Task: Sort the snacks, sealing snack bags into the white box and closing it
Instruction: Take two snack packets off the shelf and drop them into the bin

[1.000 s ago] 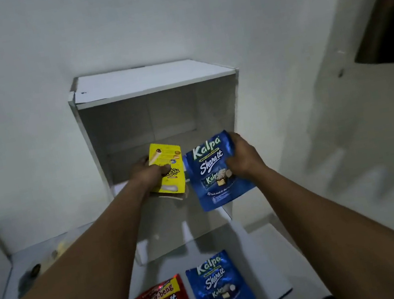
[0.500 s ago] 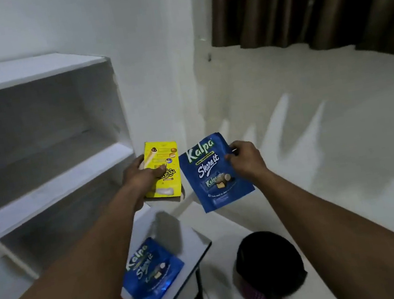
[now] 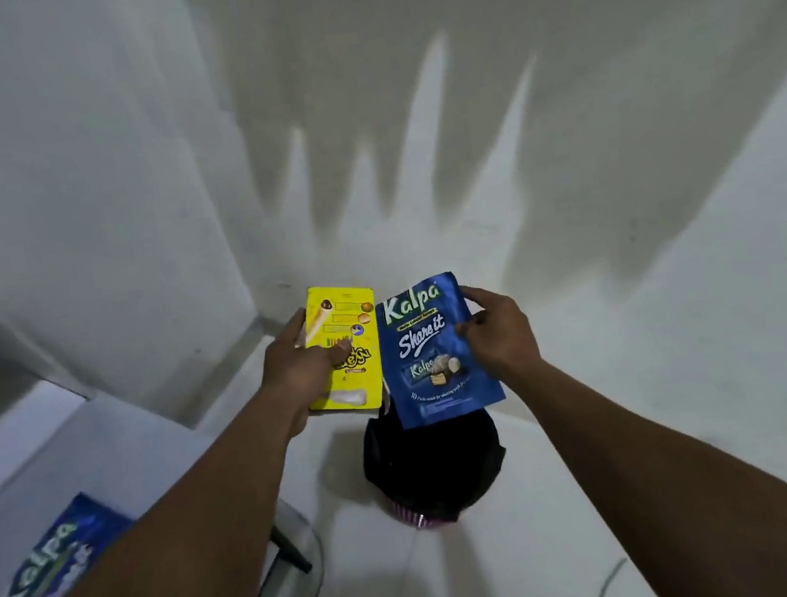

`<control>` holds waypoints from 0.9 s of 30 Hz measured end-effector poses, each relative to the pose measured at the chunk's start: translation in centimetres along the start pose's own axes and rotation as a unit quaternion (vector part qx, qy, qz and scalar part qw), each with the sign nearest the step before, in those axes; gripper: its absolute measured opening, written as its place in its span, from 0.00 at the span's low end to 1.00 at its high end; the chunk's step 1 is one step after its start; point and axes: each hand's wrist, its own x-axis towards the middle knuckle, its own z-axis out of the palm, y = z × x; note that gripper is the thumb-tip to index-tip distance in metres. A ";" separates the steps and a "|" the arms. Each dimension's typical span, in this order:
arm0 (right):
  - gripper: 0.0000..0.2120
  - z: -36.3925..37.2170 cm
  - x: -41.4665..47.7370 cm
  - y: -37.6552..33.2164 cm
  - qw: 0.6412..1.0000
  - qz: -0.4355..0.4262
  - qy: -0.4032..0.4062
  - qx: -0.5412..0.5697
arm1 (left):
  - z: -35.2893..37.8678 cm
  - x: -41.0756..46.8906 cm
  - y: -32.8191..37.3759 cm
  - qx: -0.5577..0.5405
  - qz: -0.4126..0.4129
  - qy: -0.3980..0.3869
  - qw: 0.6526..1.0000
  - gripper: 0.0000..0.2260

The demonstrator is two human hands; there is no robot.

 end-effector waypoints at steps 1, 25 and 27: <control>0.27 0.7 1.2 2.0 1.000 0.006 -0.003 0.003 | 1.3 1.5 -1.3 0.001 -0.009 -0.001 1.000 0.28; 0.26 23.5 17.1 39.0 0.982 0.139 -0.110 -0.060 | 13.5 29.1 -37.5 0.215 -0.085 0.007 0.973 0.24; 0.24 23.9 16.9 39.3 0.981 0.140 -0.109 -0.074 | 14.1 29.5 -38.4 0.214 -0.099 0.006 0.972 0.28</control>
